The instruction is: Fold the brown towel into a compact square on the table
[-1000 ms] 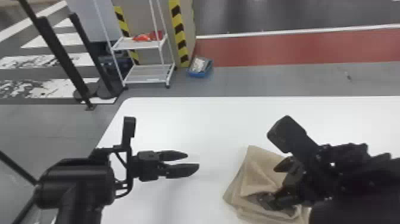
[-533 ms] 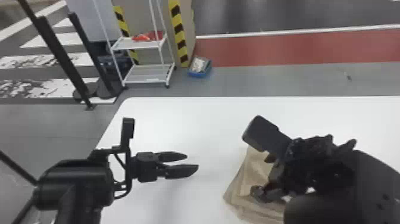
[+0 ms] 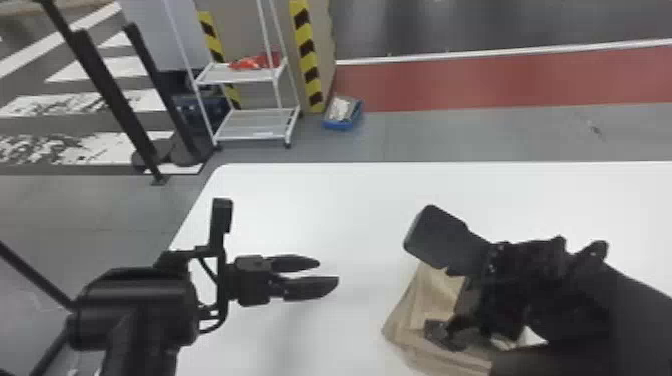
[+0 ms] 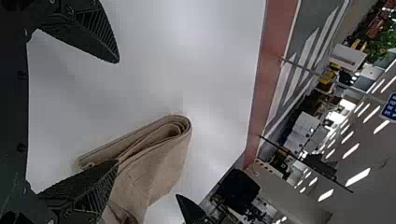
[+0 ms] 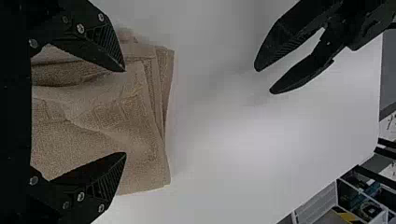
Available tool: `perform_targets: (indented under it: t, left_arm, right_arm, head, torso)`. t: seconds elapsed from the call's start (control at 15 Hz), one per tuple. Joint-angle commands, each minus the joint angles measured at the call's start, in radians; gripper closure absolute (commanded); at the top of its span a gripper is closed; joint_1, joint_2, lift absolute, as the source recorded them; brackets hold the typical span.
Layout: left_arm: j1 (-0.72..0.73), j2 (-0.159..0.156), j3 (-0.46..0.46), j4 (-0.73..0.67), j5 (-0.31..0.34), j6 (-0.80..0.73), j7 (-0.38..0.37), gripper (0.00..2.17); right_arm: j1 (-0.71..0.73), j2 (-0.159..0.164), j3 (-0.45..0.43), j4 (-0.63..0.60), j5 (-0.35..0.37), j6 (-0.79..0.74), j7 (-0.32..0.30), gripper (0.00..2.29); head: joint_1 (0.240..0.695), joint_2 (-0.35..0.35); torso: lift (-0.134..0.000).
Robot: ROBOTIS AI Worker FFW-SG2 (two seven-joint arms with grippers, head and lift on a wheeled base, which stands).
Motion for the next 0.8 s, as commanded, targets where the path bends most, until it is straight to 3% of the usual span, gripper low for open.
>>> perform_targets:
  t: [0.0, 0.67, 0.73]
  left_arm:
    - [0.000, 0.000, -0.003, -0.001, -0.001, 0.000, 0.000, 0.13]
    - [0.000, 0.000, -0.003, 0.011, -0.004, -0.006, 0.008, 0.13]
    - [0.000, 0.000, -0.003, 0.011, -0.004, -0.009, 0.006, 0.13]
  right_arm:
    - [0.005, -0.017, 0.017, -0.004, 0.014, -0.011, 0.003, 0.29]
    - [0.014, -0.040, 0.035, 0.036, 0.078, -0.073, 0.003, 0.29]
    - [0.013, -0.040, 0.036, 0.045, 0.080, -0.076, 0.003, 0.43]
  head:
    - [0.695, 0.219]
    - [0.695, 0.201]
    - [0.695, 0.201]
  torso:
    - [-0.124]
    - [-0.124]
    - [-0.124]
